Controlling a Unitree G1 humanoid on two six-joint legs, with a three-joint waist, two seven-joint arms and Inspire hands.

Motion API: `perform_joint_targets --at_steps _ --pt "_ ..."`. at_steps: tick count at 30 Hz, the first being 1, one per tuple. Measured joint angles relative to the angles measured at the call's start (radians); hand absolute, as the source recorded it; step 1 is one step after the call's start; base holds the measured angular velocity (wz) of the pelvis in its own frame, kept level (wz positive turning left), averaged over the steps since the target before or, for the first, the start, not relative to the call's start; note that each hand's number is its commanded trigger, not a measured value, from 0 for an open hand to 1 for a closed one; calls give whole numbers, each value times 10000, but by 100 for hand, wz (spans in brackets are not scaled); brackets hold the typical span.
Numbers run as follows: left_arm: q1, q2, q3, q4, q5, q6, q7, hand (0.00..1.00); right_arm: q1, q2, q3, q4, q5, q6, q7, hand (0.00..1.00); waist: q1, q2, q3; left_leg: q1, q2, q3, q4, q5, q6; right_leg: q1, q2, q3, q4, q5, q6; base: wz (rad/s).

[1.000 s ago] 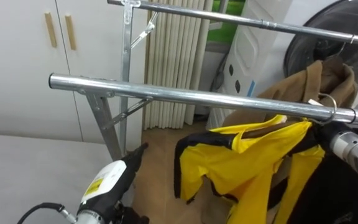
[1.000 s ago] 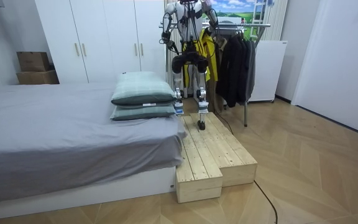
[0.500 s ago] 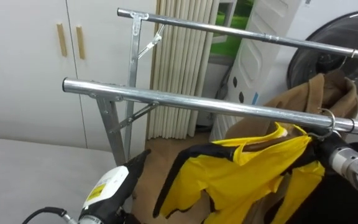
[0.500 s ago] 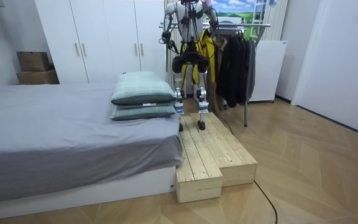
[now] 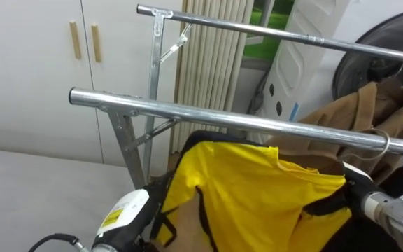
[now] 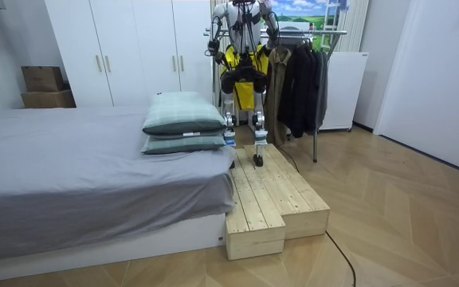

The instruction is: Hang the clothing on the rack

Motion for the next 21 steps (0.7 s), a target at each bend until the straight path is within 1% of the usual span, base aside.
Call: perform_joint_targets --at_steps 1,2,3,4,5,10,13,17,21 --pt "7 0 -14 0 22 0 38 0 1 12 0 1 -1 -24 -28 100 0 2 5 22 0 1 -14 0 0 13 0 -9 1 0 0 0" --pt "13 1 -19 0 77 0 74 0 2 19 0 4 -3 -67 -56 78 -1 6 14 53 0 1 -43 0 0 29 0 -20 1 0 0 0" --pt "13 2 -30 -1 122 0 168 0 2 29 0 -1 -14 -76 -129 62 -3 12 33 75 0 12 -65 0 0 37 1 -17 1 0 0 0" --pt "13 0 -30 0 181 0 193 0 2 33 -1 -2 -15 -76 -167 17 -3 20 45 90 0 4 -75 -1 0 47 1 -18 0 0 0 0" --pt "13 -1 -31 0 280 1 217 0 6 34 0 -10 -26 -76 -244 0 -5 36 61 113 -1 -1 -90 -1 -1 70 1 -17 -5 0 0 0" --pt "18 -2 -43 0 274 1 245 0 96 97 3 -14 -71 -53 -538 0 0 59 65 127 -3 -5 -184 10 -20 130 18 -18 -147 5 -7 0" --pt "70 -14 -49 0 272 7 245 0 425 285 9 -16 -57 -49 -753 0 29 118 34 136 1 -5 -173 24 -39 103 22 -20 -155 4 -7 0" --pt "97 -61 -46 -21 267 19 245 0 553 477 9 -14 -48 -35 -900 0 12 169 4 151 2 -7 -188 23 -39 106 22 -13 -157 4 -7 0" --pt "105 -96 -46 -37 267 29 245 0 695 656 10 -16 -48 113 -945 0 21 224 -27 201 2 -8 -213 23 -39 133 24 -14 -153 4 -7 0"
